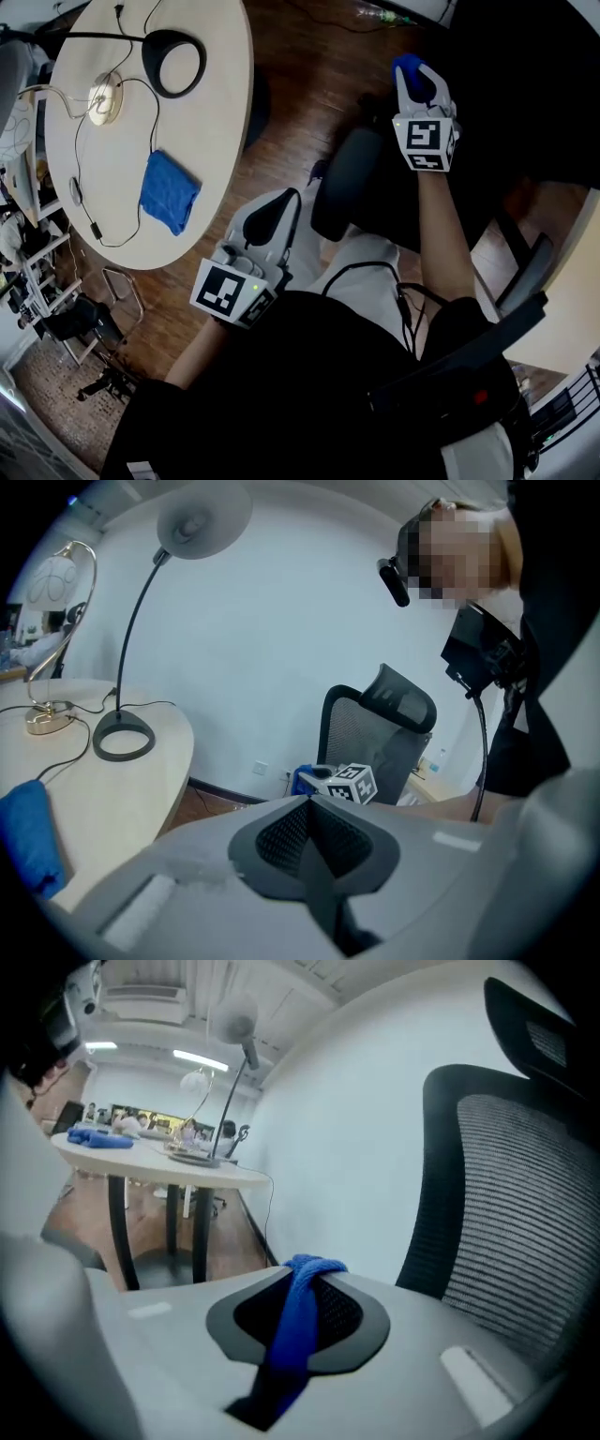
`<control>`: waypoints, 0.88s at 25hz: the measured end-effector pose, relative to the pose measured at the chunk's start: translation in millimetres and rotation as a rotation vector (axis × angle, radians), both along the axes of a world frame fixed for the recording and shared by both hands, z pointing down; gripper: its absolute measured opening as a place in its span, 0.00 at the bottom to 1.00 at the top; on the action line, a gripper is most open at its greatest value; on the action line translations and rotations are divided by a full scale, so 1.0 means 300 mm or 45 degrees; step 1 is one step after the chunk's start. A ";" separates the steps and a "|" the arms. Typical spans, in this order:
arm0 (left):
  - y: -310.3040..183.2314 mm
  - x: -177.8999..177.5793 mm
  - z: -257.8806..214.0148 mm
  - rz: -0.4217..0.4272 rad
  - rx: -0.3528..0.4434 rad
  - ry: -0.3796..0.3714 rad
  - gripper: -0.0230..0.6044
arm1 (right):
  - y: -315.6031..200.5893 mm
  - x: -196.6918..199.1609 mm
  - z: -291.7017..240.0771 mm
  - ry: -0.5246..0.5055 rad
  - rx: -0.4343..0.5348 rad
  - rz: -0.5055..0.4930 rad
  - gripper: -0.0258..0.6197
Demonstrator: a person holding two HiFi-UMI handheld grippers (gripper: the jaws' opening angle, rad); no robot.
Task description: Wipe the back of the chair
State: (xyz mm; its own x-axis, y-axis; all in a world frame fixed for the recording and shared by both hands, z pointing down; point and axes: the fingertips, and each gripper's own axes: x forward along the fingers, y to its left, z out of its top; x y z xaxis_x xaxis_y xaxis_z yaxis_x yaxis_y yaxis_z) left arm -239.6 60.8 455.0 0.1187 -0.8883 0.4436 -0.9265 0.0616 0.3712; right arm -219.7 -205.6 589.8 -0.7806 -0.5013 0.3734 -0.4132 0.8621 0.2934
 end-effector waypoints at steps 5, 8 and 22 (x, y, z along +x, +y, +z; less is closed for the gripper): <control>-0.033 0.079 0.019 0.169 0.011 -0.015 0.05 | 0.086 0.087 -0.263 -0.287 -0.015 0.042 0.11; -0.121 0.220 0.064 0.317 0.049 -0.013 0.05 | 0.114 0.297 -0.354 -0.357 0.045 0.085 0.11; -0.525 1.024 0.544 0.797 0.158 -0.155 0.05 | -0.013 1.359 -0.162 -0.061 -0.080 0.531 0.11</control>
